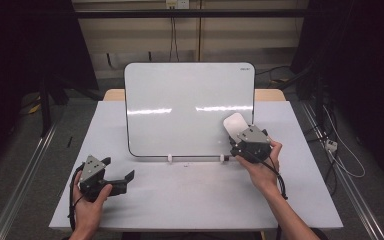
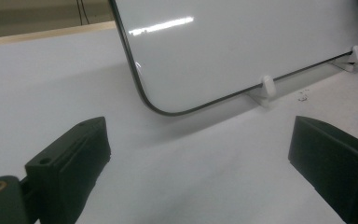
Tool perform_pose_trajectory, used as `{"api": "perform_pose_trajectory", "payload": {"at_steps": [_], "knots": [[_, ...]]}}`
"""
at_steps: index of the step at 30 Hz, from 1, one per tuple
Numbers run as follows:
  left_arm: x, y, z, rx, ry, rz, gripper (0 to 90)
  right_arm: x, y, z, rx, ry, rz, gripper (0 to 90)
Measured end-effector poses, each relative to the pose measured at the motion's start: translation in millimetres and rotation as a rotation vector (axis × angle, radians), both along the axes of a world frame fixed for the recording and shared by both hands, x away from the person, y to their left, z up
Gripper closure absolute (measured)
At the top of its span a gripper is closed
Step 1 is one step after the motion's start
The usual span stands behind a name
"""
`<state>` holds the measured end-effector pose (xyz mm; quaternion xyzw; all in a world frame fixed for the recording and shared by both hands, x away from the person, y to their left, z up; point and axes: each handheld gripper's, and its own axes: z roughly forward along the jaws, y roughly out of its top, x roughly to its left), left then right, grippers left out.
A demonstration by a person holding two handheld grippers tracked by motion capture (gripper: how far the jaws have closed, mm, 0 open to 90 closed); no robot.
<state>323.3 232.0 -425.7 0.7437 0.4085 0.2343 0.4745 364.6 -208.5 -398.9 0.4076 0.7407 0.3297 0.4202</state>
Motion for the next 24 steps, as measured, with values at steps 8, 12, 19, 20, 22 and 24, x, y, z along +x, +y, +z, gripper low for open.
{"api": "perform_pose_trajectory", "payload": {"at_steps": [8,12,19,20,22,24], "knots": [[0.0,0.7,-0.4,0.009,0.007,0.0,5.1,8.2,-0.4,-5.7,-0.012,0.012,-0.02,31.6],[0.5,0.3,-1.0,0.005,0.011,0.004,5.1,10.9,0.5,-10.3,-0.013,0.024,-0.029,31.5],[1.1,0.1,-1.3,0.001,0.013,0.008,5.1,10.9,1.4,-10.6,-0.015,0.023,-0.034,31.4],[1.4,-0.5,-1.2,0.004,0.015,0.006,5.1,10.8,1.5,-10.6,-0.015,0.024,-0.035,31.5],[1.9,-1.9,-1.4,0.002,0.017,0.005,5.1,10.4,1.7,-10.7,-0.015,0.025,-0.037,31.5],[3.1,-3.4,-2.2,0.007,0.022,0.002,5.1,10.6,1.5,-10.9,-0.012,0.03,-0.034,31.4]]}}
